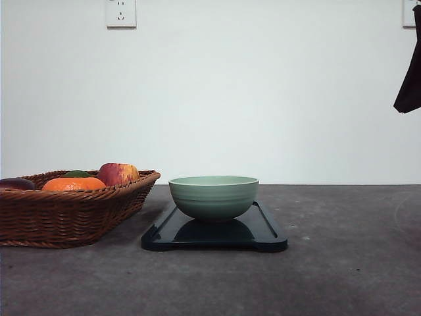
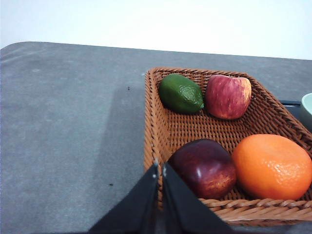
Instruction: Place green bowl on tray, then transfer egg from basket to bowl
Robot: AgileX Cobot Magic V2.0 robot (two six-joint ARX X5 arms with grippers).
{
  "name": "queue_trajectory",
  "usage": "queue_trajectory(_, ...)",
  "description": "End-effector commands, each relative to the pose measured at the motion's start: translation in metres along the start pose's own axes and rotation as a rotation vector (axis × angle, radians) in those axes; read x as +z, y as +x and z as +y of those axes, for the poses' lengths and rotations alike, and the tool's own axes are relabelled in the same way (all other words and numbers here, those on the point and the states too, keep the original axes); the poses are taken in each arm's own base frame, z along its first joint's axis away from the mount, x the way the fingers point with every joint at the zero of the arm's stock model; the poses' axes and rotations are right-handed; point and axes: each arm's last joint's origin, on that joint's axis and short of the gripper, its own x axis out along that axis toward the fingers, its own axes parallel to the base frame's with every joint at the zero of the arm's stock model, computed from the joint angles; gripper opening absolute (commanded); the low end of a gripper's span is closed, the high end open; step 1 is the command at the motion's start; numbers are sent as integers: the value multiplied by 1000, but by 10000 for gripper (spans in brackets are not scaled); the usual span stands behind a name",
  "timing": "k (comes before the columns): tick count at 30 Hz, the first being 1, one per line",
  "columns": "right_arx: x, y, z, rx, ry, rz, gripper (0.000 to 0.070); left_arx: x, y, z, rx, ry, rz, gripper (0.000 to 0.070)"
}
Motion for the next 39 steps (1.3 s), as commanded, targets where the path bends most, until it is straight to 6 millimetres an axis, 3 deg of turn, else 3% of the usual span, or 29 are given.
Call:
queue_trajectory(1, 2, 0, 0, -16, -77, -14, 12, -5, 2, 1, 3, -2, 10, 0)
queue_trajectory(7, -7, -10, -12, -140, -151, -176, 12, -5, 2, 1, 3, -2, 10, 0)
queue_trajectory(13, -35, -18, -31, -262, -117, -379, 12, -5, 2, 1, 3, -2, 10, 0)
queue_trajectory(20, -82, -2, -47, -356, -64, -505, 12, -5, 2, 1, 3, -2, 10, 0)
queue_trajectory(26, -110, 12, -51, -369, -64, -563, 12, -5, 2, 1, 3, -2, 10, 0)
queue_trajectory(39, -115, 16, -52, -368, -54, -543, 12, -5, 2, 1, 3, -2, 3, 0)
